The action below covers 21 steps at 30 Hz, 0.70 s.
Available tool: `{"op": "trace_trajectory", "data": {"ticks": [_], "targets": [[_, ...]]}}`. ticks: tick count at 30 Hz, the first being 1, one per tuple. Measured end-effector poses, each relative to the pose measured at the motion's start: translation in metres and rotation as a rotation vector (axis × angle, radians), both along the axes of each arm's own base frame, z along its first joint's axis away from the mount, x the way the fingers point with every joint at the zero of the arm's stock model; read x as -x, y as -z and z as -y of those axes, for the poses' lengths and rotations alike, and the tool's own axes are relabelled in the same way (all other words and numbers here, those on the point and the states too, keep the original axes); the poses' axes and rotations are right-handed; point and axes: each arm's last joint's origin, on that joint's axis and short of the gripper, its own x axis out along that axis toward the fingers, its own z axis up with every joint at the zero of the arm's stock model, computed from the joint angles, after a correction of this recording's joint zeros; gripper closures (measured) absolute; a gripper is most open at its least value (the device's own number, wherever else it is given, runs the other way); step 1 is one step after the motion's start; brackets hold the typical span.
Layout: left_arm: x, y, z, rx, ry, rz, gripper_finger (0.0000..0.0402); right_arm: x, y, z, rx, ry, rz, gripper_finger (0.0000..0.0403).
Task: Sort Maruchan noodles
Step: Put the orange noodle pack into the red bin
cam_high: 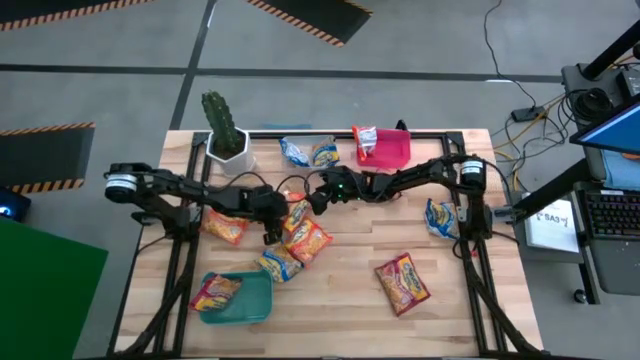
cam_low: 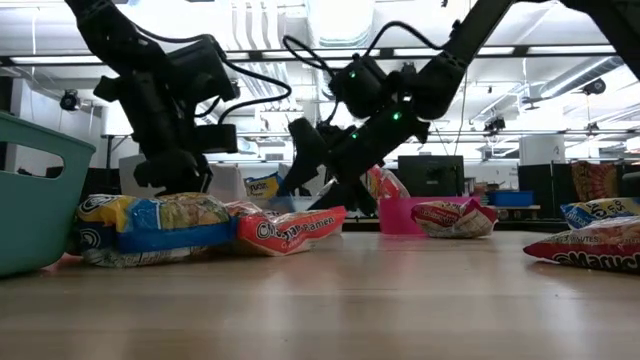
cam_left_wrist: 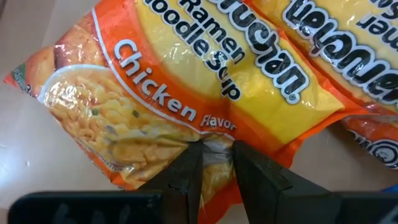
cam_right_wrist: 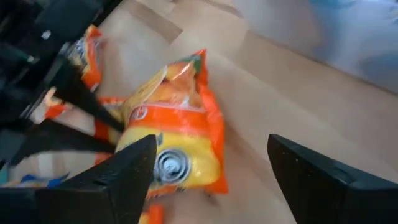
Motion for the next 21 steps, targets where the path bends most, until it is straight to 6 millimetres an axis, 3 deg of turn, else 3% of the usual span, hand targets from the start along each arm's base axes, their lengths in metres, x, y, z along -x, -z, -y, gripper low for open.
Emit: {"op": "trace_trajectory", "data": {"ticks": [6, 11, 16, 21], "targets": [[0.000, 0.000, 0.000, -0.001, 0.000, 0.007, 0.0326, -0.018, 0.021, 0.006, -0.016, -0.011, -0.011, 0.0084], [-0.001, 0.000, 0.000, -0.001, 0.000, 0.011, 0.0326, -0.040, 0.030, 0.006, -0.058, -0.137, 0.045, 0.0081], [-0.001, 0.000, 0.000, -0.001, 0.000, 0.013, 0.0326, -0.058, 0.029, 0.006, -0.099, -0.246, 0.099, 0.0082], [-0.001, 0.000, 0.000, 0.000, 0.000, 0.013, 0.0326, -0.060, 0.026, 0.005, -0.107, -0.272, 0.110, 0.0104]]}}
